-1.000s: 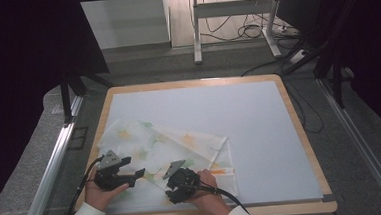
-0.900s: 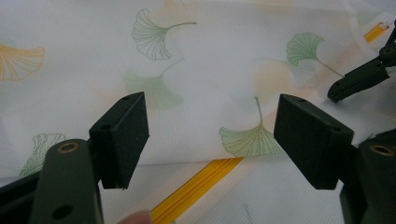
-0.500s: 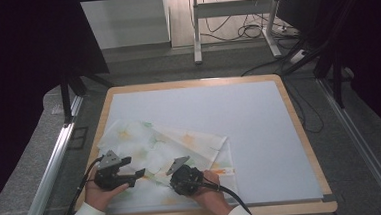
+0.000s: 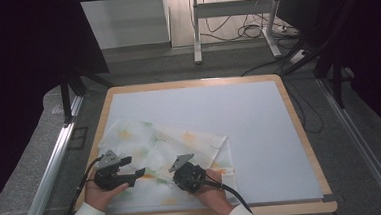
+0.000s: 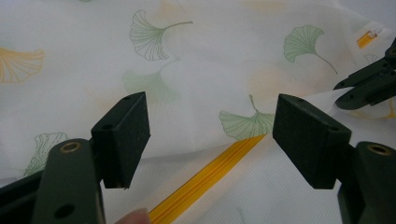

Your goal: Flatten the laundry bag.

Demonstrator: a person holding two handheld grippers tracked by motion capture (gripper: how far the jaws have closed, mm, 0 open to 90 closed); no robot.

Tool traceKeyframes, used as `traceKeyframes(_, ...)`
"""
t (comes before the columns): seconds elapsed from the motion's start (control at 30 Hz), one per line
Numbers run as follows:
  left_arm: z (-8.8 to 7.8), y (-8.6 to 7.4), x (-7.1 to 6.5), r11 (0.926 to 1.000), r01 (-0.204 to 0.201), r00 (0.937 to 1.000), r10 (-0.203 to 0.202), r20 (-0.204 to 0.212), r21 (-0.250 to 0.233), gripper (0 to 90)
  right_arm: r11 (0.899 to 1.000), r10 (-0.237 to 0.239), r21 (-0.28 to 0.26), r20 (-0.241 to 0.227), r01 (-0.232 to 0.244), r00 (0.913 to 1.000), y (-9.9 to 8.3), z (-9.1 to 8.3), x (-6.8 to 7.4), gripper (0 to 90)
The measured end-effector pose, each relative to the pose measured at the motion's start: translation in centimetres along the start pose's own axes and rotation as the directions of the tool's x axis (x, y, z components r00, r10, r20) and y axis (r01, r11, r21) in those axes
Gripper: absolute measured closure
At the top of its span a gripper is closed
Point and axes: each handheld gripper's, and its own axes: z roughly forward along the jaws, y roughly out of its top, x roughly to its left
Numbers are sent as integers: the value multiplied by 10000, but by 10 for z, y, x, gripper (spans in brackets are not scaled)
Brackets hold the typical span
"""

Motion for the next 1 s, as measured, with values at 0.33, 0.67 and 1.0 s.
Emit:
traceKeyframes(0.33, 1, 0, 0, 10000, -63, 10000, 63, -57, 43, 268, 9996, 33, -272, -5, -33, 10000, 1, -8, -5, 887)
traceKeyframes(0.67, 2, -1, 0, 9999, -96, 10000, 97, -19, 103, 269, 9973, 250, -686, 93, -243, 9996, 2, -18, -13, 888)
traceKeyframes(1.0, 3, -1, 0, 9998, -152, 9999, 153, -5, 157, 269, 9940, 495, -983, 226, -471, 9985, 2, -27, -23, 888)
